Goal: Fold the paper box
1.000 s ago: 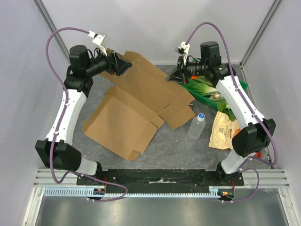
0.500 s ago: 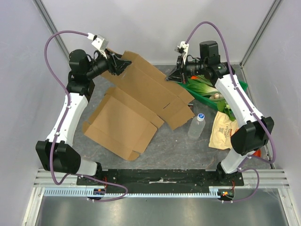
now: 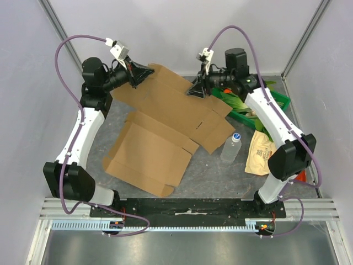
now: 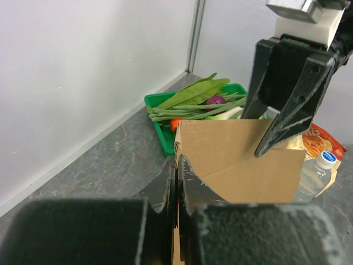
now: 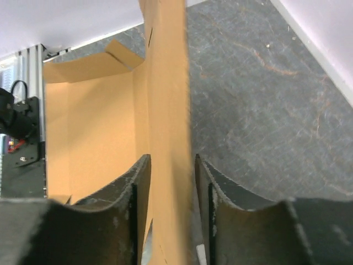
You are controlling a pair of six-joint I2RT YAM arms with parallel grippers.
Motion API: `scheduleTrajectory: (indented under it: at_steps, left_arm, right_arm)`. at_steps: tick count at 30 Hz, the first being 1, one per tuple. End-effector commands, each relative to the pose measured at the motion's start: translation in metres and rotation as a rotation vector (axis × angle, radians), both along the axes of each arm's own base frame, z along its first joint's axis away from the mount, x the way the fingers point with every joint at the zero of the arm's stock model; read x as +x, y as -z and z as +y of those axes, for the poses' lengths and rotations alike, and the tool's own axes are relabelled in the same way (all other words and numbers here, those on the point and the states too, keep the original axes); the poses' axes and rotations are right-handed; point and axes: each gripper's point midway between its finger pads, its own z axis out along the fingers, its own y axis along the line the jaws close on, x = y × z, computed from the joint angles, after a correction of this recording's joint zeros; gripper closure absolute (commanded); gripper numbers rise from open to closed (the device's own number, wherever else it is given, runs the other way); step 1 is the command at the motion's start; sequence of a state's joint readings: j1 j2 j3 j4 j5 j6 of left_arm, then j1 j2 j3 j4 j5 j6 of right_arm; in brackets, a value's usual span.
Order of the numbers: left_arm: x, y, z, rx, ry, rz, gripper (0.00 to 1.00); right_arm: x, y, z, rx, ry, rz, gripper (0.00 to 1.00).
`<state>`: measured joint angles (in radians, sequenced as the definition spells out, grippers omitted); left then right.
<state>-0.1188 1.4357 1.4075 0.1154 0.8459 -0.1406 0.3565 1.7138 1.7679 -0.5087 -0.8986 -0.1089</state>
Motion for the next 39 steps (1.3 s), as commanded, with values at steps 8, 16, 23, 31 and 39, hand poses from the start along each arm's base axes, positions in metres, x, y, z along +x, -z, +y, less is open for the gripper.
scheduleTrajectory:
  at_steps: [8,16,23,31,39]
  left_arm:
    - [-0.021,-0.019,-0.009,-0.001,0.056,-0.082,0.98]
    - [-0.027,0.021,-0.011,-0.112,0.049,0.122,0.5]
    - [-0.026,0.058,-0.005,-0.19,-0.039,0.314,0.43]
    - [-0.049,0.087,0.115,-0.234,-0.791,0.351,0.24]
    - [-0.012,0.109,0.141,-0.079,-0.912,0.385,0.15]
  right_arm:
    - [0.038,-0.025,0.06,0.09,0.062,-0.103,0.87]
    - [0.045,-0.022,0.067,0.137,0.101,-0.089,1.0]
    - [0.036,-0.028,0.073,0.147,0.044,-0.113,1.0]
    - [0.038,-0.02,0.07,0.098,0.036,-0.122,1.0]
    - [0.034,-0.022,0.073,0.108,0.0,-0.121,1.0]
